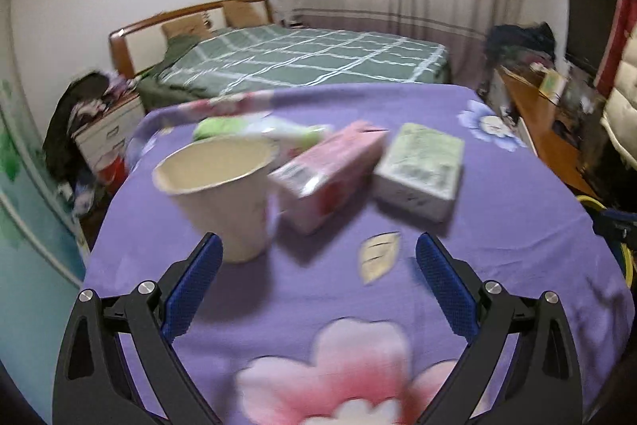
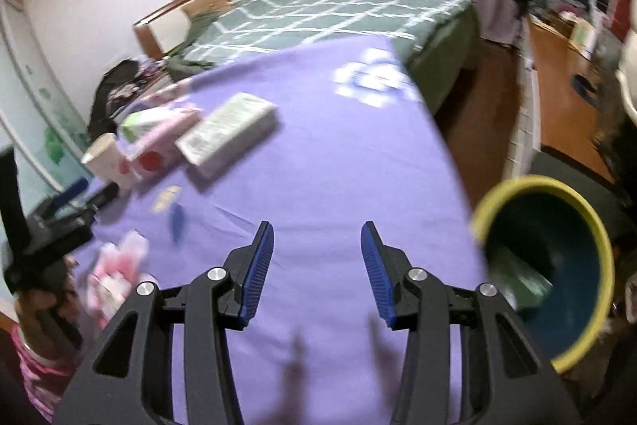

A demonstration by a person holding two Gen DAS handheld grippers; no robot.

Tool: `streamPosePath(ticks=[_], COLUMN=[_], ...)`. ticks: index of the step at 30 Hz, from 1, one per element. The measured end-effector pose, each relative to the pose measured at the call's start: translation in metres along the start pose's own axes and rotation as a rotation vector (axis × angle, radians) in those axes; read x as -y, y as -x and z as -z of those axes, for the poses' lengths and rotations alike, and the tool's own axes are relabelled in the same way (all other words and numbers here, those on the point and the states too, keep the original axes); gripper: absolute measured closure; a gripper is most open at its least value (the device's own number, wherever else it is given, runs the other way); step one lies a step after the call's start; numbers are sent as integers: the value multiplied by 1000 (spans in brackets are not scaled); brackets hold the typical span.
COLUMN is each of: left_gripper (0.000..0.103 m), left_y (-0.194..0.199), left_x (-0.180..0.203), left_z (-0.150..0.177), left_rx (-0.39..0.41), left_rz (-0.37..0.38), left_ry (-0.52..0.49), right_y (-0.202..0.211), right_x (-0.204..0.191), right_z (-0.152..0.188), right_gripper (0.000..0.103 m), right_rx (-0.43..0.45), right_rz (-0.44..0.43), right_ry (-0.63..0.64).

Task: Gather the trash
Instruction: 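Reach the right gripper to the paper cup and grasp its rim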

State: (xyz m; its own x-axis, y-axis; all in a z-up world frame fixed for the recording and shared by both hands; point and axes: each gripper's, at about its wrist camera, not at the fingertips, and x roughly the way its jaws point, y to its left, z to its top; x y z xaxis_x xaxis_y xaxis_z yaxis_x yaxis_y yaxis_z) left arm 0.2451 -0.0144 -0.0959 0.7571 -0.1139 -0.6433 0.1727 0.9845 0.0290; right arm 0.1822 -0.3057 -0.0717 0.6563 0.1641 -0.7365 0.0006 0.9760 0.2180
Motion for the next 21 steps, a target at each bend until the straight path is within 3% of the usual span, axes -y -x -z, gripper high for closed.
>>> streamPosePath(ticks=[8, 15, 21], left_gripper=[7, 7, 7], left_y=[3, 27, 45], left_x=[-53, -96, -140], left_z=[13, 27, 39], left_rx=[11, 4, 9], left_rz=[-51, -131, -206], left_ry=[57, 99, 173], right_y=[-38, -52, -71], right_x=[-87, -154, -213], right_z=[-37, -46, -44], right_gripper=[59, 59, 52], right_rx=[-19, -25, -42], right_rz=[-92, -186, -256], right_ry=[102, 197, 292])
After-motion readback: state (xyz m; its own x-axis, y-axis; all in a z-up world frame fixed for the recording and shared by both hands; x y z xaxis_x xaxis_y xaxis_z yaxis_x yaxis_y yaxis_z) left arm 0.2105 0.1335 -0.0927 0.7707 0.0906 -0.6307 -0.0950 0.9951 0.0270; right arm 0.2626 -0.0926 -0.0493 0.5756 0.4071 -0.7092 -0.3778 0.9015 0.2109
